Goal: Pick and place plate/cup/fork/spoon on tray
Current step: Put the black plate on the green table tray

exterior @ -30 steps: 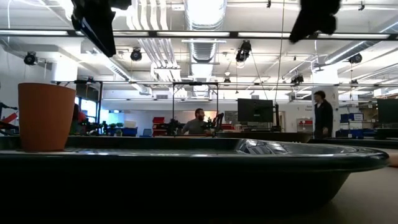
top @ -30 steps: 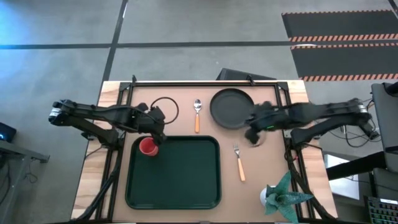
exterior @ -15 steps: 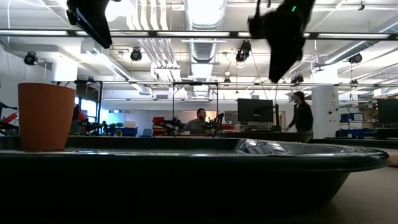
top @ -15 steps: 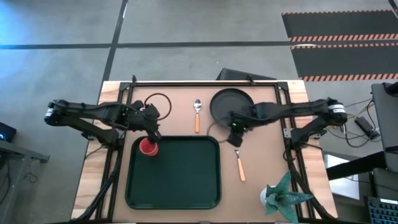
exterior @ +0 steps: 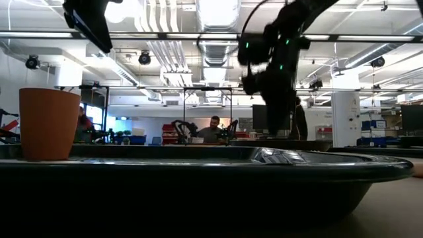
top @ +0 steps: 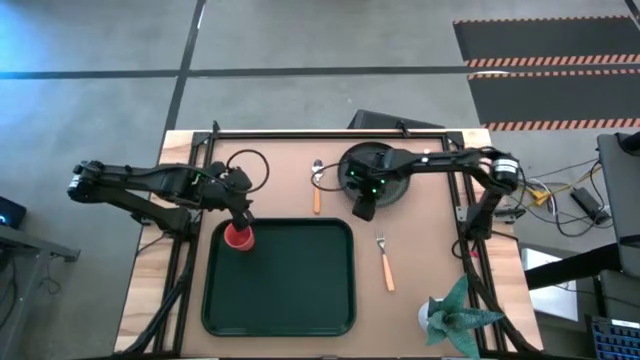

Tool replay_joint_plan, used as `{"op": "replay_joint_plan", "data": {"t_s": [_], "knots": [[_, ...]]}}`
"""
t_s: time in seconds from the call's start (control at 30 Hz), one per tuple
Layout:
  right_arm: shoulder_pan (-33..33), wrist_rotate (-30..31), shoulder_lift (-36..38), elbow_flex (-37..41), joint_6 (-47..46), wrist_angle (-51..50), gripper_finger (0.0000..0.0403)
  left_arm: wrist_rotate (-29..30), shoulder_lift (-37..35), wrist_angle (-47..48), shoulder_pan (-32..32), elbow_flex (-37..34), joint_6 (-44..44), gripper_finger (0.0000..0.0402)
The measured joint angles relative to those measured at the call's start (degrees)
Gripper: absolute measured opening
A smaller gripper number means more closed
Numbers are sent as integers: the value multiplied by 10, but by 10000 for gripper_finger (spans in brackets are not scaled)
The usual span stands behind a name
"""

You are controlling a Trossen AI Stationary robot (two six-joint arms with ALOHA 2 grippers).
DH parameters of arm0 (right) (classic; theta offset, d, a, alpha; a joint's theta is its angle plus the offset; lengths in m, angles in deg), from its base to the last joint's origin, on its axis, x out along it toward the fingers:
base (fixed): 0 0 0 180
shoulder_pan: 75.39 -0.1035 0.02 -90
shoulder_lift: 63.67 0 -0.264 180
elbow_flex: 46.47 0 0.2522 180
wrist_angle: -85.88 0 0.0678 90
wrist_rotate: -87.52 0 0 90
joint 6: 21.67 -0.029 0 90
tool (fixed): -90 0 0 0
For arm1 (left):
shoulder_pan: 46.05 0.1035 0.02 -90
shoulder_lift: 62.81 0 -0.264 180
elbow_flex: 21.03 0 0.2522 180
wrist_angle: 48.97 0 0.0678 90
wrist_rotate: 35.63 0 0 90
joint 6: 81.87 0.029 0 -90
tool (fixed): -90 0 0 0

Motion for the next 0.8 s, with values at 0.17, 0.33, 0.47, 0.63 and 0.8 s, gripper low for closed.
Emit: {"op": "replay_joint_plan", "data": {"t_s": [0.17,0.33,0.47,0.63,0.8], "knots": [[6,-20,-31,0,28,6,135,-3,-2,-1,0,-1,0,142],[9,-24,-43,0,35,15,136,-3,-6,-2,0,-1,0,142],[10,-24,-47,0,49,30,136,-3,-11,-2,0,-1,0,142],[14,-24,-58,1,57,46,135,-3,-14,-4,0,-1,-1,142],[14,-23,-74,1,61,51,110,-3,-14,-4,0,-1,-1,142]]}}
